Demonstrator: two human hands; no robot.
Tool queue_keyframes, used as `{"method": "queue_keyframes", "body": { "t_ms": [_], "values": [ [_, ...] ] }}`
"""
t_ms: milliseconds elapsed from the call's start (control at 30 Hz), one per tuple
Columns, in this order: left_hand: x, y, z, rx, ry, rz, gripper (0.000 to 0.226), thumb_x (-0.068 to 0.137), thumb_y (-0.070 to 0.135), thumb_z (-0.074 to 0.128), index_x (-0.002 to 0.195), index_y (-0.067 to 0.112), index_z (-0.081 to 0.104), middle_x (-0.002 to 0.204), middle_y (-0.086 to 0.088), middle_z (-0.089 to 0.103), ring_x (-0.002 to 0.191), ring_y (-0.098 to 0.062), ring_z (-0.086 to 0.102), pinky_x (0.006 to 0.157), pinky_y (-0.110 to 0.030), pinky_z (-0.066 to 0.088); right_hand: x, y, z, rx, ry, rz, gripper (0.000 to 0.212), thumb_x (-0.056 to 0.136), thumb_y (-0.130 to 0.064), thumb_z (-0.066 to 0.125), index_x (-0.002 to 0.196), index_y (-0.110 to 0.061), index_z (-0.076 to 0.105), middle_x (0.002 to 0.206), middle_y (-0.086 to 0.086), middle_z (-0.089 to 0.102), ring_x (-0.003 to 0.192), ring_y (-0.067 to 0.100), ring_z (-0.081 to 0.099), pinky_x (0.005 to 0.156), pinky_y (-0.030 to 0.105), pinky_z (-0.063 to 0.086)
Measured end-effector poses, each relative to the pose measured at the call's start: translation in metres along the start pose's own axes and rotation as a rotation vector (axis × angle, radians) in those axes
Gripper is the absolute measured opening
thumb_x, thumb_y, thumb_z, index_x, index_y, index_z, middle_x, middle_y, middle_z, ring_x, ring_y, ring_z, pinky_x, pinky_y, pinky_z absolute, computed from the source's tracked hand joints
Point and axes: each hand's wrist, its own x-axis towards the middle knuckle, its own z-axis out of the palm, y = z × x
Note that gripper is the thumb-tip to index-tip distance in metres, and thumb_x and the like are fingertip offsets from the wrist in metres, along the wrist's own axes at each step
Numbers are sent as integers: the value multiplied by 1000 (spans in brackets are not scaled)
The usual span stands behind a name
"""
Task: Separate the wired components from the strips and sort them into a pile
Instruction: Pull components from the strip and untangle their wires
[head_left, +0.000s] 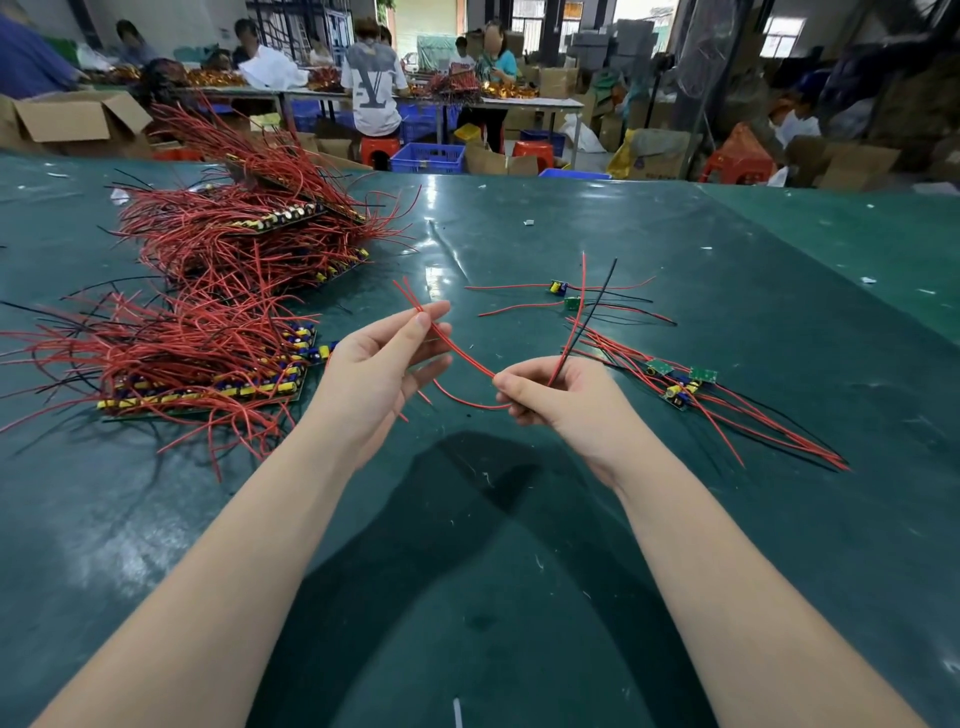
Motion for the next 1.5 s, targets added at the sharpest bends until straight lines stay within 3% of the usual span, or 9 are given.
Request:
{"method": "queue_keyframes", "body": {
  "t_ms": [300, 500, 700, 867, 1067, 1300, 1500],
  "values": [
    [0, 1, -1, -41, 71, 23, 19, 95, 15, 56, 86, 6, 70, 78, -3, 72, 79, -14, 70, 69, -20, 55, 0, -1, 0, -6, 2, 6, 10, 87, -9, 68, 78, -13, 72, 65, -4, 69, 56, 4, 60, 57, 16, 49],
    [1, 4, -2, -108, 116, 47, 14, 95, 6, 55, 93, 6, 69, 77, 1, 72, 77, -10, 69, 68, -17, 54, 0, 1, 0, -13, -3, 7, 9, 87, -9, 68, 80, -13, 71, 66, -4, 69, 57, 4, 60, 58, 15, 49],
    [3, 7, -6, -194, 159, -6, 13, 93, 11, 60, 87, 10, 71, 80, -1, 73, 78, -11, 71, 65, -14, 53, 0, 0, -4, -1, -22, -2, 8, 88, -9, 68, 81, -12, 71, 66, -6, 69, 59, 4, 61, 61, 17, 51],
    [7, 10, -13, -296, 197, -103, 24, 88, 10, 66, 67, 15, 78, 80, 0, 74, 79, -9, 72, 57, -9, 51, -2, -2, -4, 28, -73, -28, 9, 88, -9, 67, 81, -13, 71, 68, -5, 69, 61, 5, 61, 65, 19, 52],
    [10, 9, -16, -372, 224, -181, 21, 83, 15, 71, 62, 14, 77, 79, 2, 74, 81, -7, 71, 56, -8, 50, -2, -5, -4, 98, -95, -35, 12, 89, -7, 65, 80, -13, 71, 68, -4, 69, 61, 5, 60, 64, 18, 52],
    [5, 6, -12, -158, 282, 5, 8, 88, 4, 64, 84, 5, 70, 74, -3, 73, 70, -9, 70, 61, -12, 52, -4, -5, -4, 93, -103, -29, 11, 88, -7, 66, 81, -13, 71, 68, -3, 69, 61, 5, 60, 64, 18, 51],
    [6, 1, -12, 9, 325, 72, 5, 88, 3, 65, 85, 4, 69, 69, 0, 72, 66, -8, 67, 63, -15, 52, -5, -8, -2, 164, -162, -27, 13, 87, -8, 67, 79, -15, 73, 69, -1, 70, 63, 6, 61, 65, 18, 50]
  ]
}}
